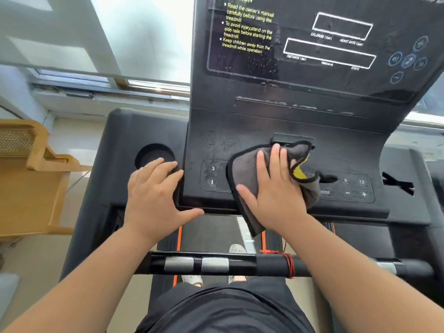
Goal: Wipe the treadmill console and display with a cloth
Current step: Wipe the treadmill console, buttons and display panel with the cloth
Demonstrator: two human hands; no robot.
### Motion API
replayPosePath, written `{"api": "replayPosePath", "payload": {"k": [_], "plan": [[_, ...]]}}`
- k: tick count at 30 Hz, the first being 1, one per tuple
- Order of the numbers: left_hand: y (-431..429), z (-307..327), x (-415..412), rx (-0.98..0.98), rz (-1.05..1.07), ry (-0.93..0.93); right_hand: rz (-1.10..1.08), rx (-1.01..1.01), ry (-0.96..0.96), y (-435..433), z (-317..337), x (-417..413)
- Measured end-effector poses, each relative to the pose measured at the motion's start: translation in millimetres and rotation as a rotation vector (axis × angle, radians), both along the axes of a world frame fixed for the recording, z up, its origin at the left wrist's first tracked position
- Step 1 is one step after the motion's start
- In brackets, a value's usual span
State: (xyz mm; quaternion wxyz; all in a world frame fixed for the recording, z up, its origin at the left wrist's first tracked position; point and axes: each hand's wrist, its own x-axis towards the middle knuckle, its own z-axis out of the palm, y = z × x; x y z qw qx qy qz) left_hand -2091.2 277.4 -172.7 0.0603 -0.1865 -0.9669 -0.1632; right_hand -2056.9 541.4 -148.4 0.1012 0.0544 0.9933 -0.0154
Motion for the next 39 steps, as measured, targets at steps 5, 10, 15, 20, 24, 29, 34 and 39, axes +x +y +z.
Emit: {"api": "replayPosePath", "payload": {"k": [5, 10, 15, 20, 24, 29, 34, 39], "plan": [[-0.7, 1.1, 2.2, 0.002, -0.009, 0.051, 0.143, -0.099, 0.074, -61.9, -3.0, -58.4], [-3.9, 6.3, -3.4, -0.025, -0.026, 0.063, 0.463, -0.212, -0.019, -69.5, -3.0, -50.6], [-9.8, 0.5, -3.4, 0.037, -0.065, 0.019, 0.484, -0.112, -0.037, -5.0, -9.5, -14.1], [-10.2, -1.8, 1.9, 0.074, -0.077, 0.036, 0.191, -0.053, 0.047, -25.2, -3.0, -56.1], [-12.8, -2.6, 3.8, 0.103, -0.106, 0.054, 0.264, -0.183, 0.006, -80.7, -2.6, -76.9], [-22.0, -3.1, 0.7, 0.122, -0.155, 0.003, 0.598, -0.218, -0.056, -52.6, -7.0, -33.9], [-21.2, -4.9, -1.2, 0.176, -0.142, -0.013, 0.349, -0.116, -0.086, 0.4, -1.9, -29.1], [-21.1, -3.4, 0.4, 0.158, -0.131, -0.011, 0.256, -0.059, 0.013, -58.3, -4.4, -72.5]]}}
